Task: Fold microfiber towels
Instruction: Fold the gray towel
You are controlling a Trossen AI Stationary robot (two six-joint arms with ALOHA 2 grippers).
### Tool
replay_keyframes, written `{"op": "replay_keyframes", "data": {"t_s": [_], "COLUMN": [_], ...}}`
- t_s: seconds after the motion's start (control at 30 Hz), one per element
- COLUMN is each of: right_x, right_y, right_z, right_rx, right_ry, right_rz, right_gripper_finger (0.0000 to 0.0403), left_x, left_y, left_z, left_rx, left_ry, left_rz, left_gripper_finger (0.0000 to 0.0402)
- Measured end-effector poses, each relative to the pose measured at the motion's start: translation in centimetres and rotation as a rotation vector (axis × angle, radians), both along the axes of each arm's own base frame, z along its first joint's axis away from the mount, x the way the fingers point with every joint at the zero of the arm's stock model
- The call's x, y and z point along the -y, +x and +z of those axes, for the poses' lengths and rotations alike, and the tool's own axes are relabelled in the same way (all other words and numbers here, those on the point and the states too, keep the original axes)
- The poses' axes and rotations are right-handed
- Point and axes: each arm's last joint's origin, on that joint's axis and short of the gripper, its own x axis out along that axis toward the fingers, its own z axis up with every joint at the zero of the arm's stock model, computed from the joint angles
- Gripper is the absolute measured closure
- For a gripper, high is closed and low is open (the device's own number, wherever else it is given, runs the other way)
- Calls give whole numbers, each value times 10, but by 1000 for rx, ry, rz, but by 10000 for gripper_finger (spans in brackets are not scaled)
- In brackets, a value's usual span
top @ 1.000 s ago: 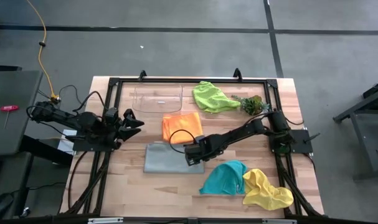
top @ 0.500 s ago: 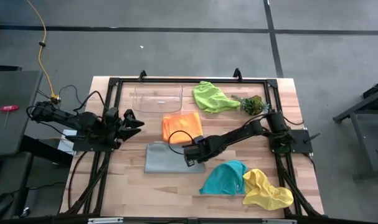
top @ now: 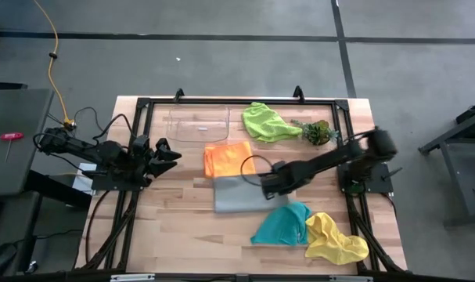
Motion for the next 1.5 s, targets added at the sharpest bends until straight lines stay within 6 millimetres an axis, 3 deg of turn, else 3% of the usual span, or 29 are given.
{"op": "replay_keyframes", "data": {"t_s": [0.1,0.27,0.6,1.13,1.3,1.5], "right_x": [5,6,-4,-22,-24,-22], "right_y": [-18,-21,29,111,125,121], "right_z": [13,35,60,43,44,40], "right_rx": [46,206,499,592,613,577], "right_ry": [4,25,75,100,97,42], "right_rz": [-9,16,25,-2,-19,-69], "right_gripper_finger": [402,403,403,403,403,403], "left_x": [-1,-1,-1,-1,-1,-1], "left_y": [0,0,0,0,0,0], "left_z": [0,0,0,-1,-1,-1], "left_rx": [-1,-2,-1,-8,-10,-9], "left_ry": [-6,-12,-15,-5,-3,-3], "left_rz": [23,43,42,44,44,41], "left_gripper_finger": [229,229,229,229,229,229]}}
